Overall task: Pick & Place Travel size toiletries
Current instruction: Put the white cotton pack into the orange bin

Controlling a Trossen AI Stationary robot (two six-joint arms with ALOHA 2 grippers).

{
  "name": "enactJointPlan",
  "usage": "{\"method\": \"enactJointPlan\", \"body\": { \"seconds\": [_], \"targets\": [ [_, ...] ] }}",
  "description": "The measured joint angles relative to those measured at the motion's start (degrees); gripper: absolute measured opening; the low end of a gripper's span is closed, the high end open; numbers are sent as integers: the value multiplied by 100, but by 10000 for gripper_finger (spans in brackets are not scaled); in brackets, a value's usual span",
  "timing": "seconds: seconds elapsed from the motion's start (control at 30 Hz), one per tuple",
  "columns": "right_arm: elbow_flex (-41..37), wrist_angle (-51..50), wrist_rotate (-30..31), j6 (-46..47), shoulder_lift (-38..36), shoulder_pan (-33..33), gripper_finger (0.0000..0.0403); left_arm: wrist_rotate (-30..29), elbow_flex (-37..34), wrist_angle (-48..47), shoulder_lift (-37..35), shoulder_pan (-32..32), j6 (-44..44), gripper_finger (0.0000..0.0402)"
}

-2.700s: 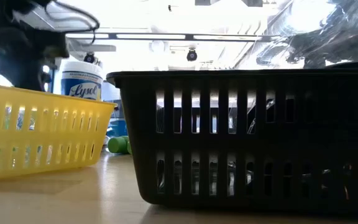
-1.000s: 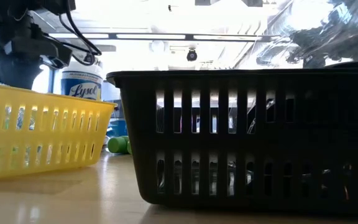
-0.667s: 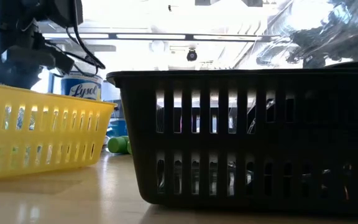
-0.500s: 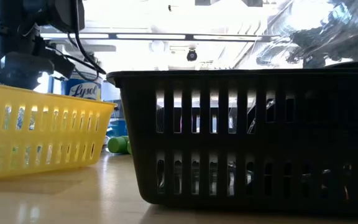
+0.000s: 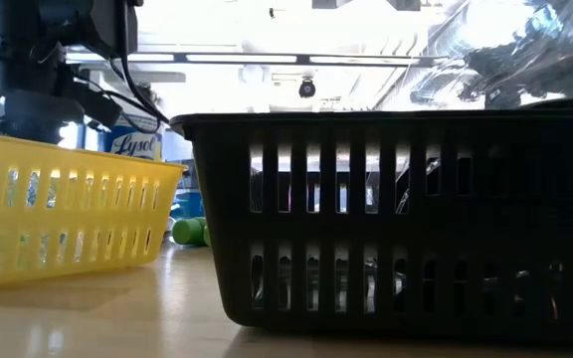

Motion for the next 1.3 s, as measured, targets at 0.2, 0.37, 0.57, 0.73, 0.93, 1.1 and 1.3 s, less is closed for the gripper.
{"method": "enactJointPlan", "body": {
  "seconds": [0.2,0.37,0.57,0.73,0.93,1.1,1.3],
  "targets": [
    [1,9,0,-2,0,0,4,-3,941,-1273,-226,-9,379,58],
    [0,13,0,-7,0,-2,4,-711,1999,-1869,-459,-12,1264,58],
    [0,13,0,-33,-2,-1,4,-1637,2183,392,-1068,-336,4342,58],
    [1,-4,0,-33,0,0,4,-1449,1613,2493,-1536,-543,6653,53],
    [0,-25,-1,-33,-1,-1,4,-1309,600,4097,-2252,33,7513,6],
    [1,-27,6,-33,-2,-2,4,12,-496,5059,-3023,1062,7277,2],
    [-1,-31,28,-146,-2,-1,4,923,-1493,5942,-3195,1813,6928,1]
  ]
}}
